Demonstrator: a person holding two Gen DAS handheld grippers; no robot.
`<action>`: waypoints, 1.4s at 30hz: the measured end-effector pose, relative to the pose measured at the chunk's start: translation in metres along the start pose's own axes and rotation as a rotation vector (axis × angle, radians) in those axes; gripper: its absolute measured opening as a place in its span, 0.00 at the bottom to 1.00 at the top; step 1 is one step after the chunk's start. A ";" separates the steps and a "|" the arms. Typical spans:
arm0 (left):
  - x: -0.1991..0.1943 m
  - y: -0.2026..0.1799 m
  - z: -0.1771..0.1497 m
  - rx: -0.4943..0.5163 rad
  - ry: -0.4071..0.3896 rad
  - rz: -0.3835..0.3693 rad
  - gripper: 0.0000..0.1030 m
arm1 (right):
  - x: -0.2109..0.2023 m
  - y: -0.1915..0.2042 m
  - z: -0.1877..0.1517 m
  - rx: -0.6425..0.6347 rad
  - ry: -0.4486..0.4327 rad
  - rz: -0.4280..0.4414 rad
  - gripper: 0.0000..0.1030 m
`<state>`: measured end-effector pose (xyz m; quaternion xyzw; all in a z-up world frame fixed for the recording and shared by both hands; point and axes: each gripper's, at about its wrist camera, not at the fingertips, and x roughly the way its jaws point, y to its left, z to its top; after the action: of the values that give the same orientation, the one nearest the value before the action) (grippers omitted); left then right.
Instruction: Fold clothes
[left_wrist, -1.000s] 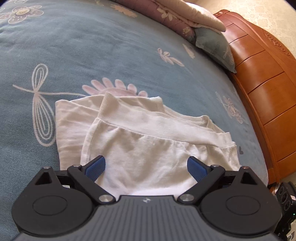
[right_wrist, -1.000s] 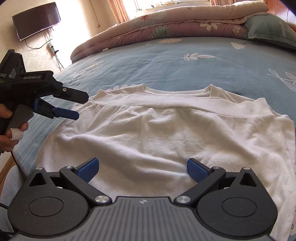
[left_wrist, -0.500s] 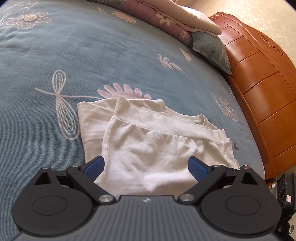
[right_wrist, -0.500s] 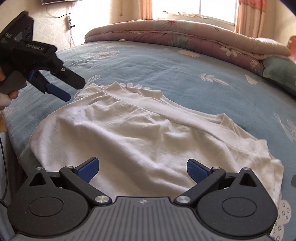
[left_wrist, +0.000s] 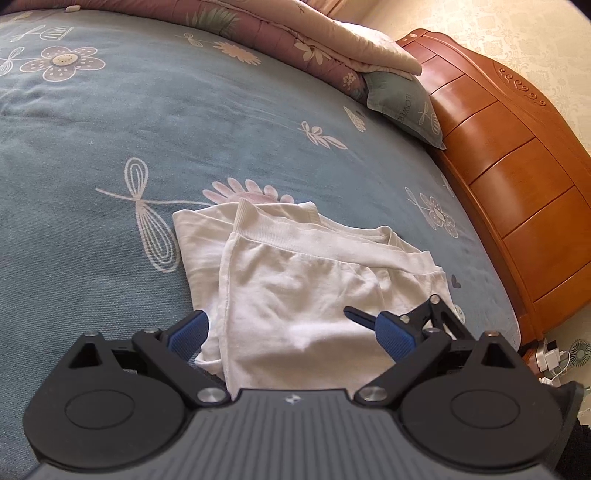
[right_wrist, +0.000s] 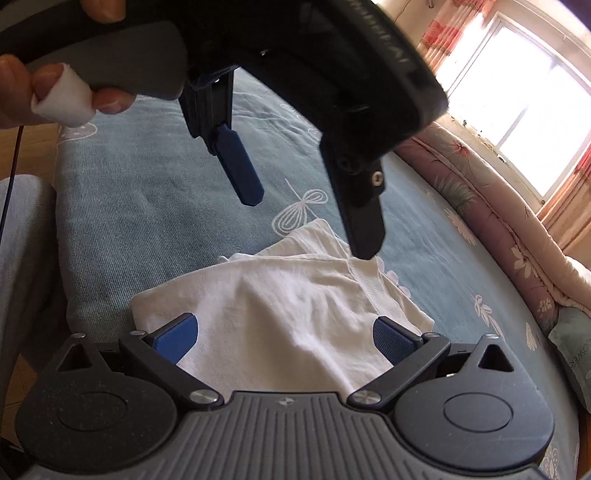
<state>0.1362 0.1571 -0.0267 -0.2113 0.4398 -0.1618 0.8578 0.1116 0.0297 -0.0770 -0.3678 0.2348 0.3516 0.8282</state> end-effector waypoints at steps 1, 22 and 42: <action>-0.002 0.002 -0.001 -0.004 -0.003 -0.005 0.94 | 0.006 0.007 0.002 -0.023 0.019 0.008 1.00; -0.010 0.033 -0.034 -0.148 0.055 -0.208 0.94 | -0.009 0.063 0.010 -0.384 0.068 -0.175 1.00; 0.029 0.061 -0.060 -0.462 0.120 -0.397 0.94 | -0.024 0.047 0.015 -0.305 0.016 -0.241 1.00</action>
<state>0.1088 0.1833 -0.1087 -0.4724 0.4647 -0.2343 0.7113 0.0620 0.0542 -0.0730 -0.5174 0.1396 0.2784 0.7971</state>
